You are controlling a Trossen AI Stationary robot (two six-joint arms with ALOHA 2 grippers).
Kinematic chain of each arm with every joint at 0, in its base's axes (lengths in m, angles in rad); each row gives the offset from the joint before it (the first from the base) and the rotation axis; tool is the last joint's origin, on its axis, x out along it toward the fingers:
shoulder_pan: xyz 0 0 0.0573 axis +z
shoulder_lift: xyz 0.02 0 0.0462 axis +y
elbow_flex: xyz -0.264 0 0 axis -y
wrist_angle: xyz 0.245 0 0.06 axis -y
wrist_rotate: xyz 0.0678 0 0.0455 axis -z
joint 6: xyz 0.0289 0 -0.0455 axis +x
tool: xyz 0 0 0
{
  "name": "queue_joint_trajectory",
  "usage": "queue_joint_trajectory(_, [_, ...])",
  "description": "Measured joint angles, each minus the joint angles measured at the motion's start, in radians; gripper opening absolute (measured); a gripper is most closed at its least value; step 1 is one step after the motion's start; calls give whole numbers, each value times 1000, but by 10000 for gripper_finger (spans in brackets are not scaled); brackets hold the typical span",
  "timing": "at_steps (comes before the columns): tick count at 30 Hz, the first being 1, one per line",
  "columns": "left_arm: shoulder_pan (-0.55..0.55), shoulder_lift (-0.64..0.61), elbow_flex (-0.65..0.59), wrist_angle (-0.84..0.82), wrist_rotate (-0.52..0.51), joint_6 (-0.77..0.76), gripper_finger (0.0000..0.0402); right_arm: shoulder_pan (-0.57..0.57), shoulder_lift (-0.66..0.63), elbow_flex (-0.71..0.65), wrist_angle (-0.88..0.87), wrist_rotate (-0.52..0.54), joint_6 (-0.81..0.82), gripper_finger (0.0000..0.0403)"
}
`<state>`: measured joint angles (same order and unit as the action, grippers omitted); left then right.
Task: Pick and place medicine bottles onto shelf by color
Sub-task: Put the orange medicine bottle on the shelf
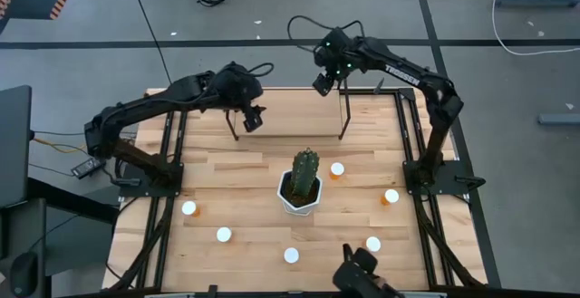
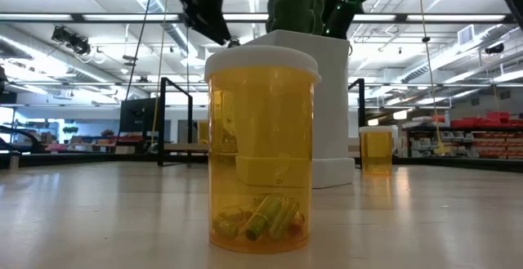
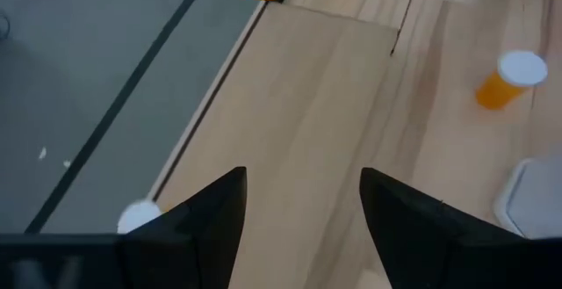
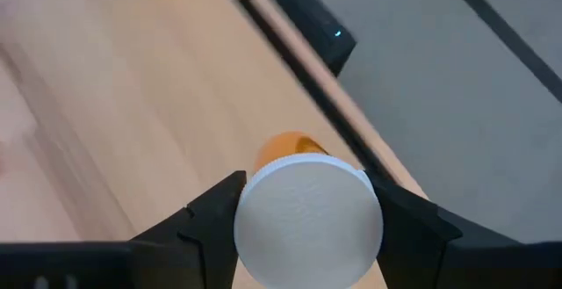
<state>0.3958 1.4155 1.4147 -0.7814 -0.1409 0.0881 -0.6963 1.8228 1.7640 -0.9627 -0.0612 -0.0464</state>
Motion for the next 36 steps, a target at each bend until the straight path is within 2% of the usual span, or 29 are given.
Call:
queue_joint_trajectory(6, [0, -29, 0, -69, 0, -24, 227, 28, 118, 105, -151, 60, -174, 217])
queue_joint_trajectory(13, [0, -36, 0, -102, 0, -25, 223, 11, 234, 234, -256, 76, -247, 218])
queue_joint_trajectory(27, [0, -36, 0, -143, 0, -25, 216, 6, 306, 237, -269, 117, -426, 218])
queue_joint_trajectory(36, [-1, -36, 0, -143, 9, -57, 208, -25, 311, 227, -238, 116, -429, 218])
